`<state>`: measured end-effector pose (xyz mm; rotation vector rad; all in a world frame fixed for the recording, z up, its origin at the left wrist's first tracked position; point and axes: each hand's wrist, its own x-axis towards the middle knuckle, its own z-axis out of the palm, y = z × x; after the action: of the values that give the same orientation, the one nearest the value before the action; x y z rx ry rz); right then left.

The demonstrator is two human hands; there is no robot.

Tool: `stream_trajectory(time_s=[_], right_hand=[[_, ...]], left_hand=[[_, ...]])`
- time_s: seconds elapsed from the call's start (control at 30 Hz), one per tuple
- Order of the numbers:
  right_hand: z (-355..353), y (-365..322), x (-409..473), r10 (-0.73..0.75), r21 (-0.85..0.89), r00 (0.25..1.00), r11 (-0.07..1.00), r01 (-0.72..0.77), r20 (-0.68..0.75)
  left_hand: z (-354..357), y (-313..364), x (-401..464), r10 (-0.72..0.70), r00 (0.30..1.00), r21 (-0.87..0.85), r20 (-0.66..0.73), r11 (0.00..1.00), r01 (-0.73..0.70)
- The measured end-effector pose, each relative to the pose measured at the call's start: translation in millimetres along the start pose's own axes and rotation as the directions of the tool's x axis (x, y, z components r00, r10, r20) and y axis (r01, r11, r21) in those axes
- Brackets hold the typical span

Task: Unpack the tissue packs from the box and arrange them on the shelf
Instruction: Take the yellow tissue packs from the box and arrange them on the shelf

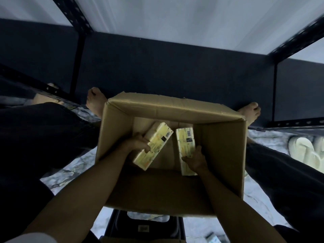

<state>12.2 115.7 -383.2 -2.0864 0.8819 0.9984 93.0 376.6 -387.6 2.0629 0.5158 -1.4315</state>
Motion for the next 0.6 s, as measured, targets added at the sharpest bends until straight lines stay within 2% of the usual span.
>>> stream_trajectory(time_s=[0.03,0.07,0.13,0.2,0.3,0.43,0.53,0.6], right_hand=[[-0.5,0.8,0.9,0.001,0.009,1.0,1.0,-0.001,0.001],[-0.8,1.0,1.1,0.0,0.013,1.0,1.0,0.0,0.0],[0.5,2.4,1.8,-0.002,0.021,1.0,1.0,0.002,-0.006],[2.8,3.6,3.3,0.0,0.028,1.0,1.0,0.0,-0.014],[3.9,2.3,6.1,-0.003,0.053,1.0,0.999,0.004,-0.03],[2.8,1.9,9.9,-0.012,0.079,1.0,0.997,0.014,-0.025],[0.3,4.0,7.6,-0.051,0.079,0.999,0.996,0.052,-0.014],[-3.8,6.1,5.6,-0.067,0.097,0.998,0.993,0.067,-0.002]], left_hand=[[4.0,-2.9,0.1,-0.014,0.999,-0.014,-0.037,1.0,0.014],[10.4,-8.2,2.0,-0.011,0.991,-0.025,-0.134,1.0,0.007],[24.1,-21.1,2.5,0.006,0.926,-0.056,-0.377,0.998,-0.029],[35.7,-30.2,0.1,0.053,0.859,-0.034,-0.509,0.996,-0.082],[52.4,-28.7,0.4,0.141,0.882,0.03,-0.45,0.989,-0.143],[64.1,-13.3,-0.4,0.106,0.954,0.065,-0.281,0.994,-0.091],[61.8,-11.6,0.2,0.11,0.95,0.138,-0.291,0.988,-0.071],[54.5,-13.7,-2.5,0.125,0.951,0.111,-0.282,0.989,-0.097]])
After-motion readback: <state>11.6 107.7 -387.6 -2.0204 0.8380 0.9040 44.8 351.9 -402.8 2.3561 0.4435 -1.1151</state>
